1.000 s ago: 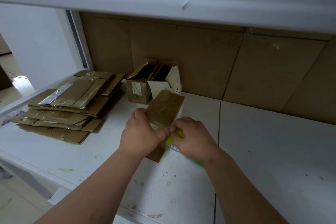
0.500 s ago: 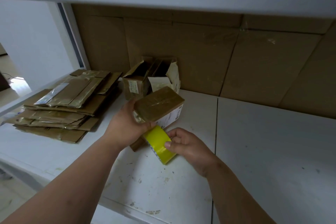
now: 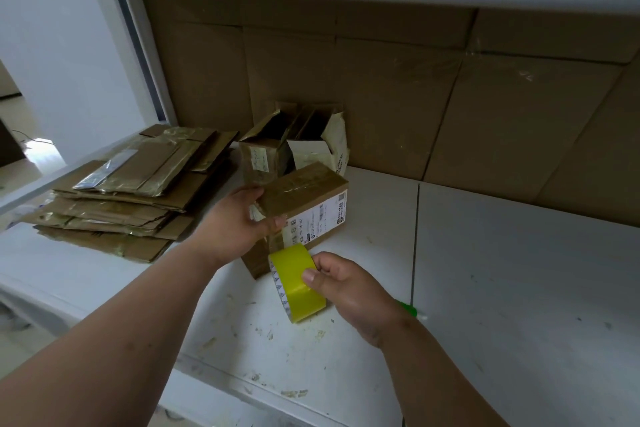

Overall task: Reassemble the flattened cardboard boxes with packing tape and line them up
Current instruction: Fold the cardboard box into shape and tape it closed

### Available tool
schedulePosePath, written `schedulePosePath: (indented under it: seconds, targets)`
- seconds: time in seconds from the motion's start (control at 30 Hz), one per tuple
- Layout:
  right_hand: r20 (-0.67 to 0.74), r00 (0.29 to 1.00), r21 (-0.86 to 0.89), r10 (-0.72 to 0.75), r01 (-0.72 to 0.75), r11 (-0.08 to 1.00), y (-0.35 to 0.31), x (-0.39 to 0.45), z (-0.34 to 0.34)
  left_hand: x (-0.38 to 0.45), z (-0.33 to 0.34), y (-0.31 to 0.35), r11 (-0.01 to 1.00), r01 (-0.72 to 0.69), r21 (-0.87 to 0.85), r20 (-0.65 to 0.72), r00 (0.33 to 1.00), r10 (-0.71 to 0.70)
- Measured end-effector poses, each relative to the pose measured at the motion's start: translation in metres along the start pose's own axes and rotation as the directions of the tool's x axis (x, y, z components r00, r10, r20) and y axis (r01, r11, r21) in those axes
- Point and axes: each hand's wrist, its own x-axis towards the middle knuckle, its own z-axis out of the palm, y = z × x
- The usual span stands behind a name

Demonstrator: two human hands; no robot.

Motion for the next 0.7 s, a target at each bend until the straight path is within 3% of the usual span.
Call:
schedulePosePath:
  seconds: [0.17,0.3,0.47,0.53,0.6,0.7]
  targets:
    - [0.035,0.999,0.085,0.011,-0.013,0.996,0.003,-0.001,-0.003,-0.004,0.001,0.002,0.998,0.014,-0.054,0.025,1.000,-0.013]
    - [0.064,0.998,0.170,0.004,-0.015,0.985,0.006,-0.001,-0.004,-0.008,0.012,-0.006,0.989,0.091,-0.118,-0.072,0.992,-0.100]
    - [0.040,0.999,0.118,-0.003,-0.002,0.993,0.006,-0.002,-0.003,-0.018,0.022,0.000,0.993,0.079,-0.085,-0.281,0.954,-0.100]
    - [0.035,0.999,0.101,-0.004,0.000,0.995,0.006,-0.005,-0.003,-0.025,0.021,0.006,0.988,0.132,-0.086,-0.247,0.957,-0.149]
    - [0.033,0.999,0.093,-0.002,-0.001,0.996,0.007,-0.007,-0.004,-0.031,0.020,0.010,0.970,0.201,-0.137,-0.126,0.968,-0.218]
    - [0.058,0.998,-0.007,0.032,-0.032,0.999,0.007,-0.010,-0.011,-0.038,0.022,0.012,0.816,0.303,-0.492,0.082,0.949,-0.303]
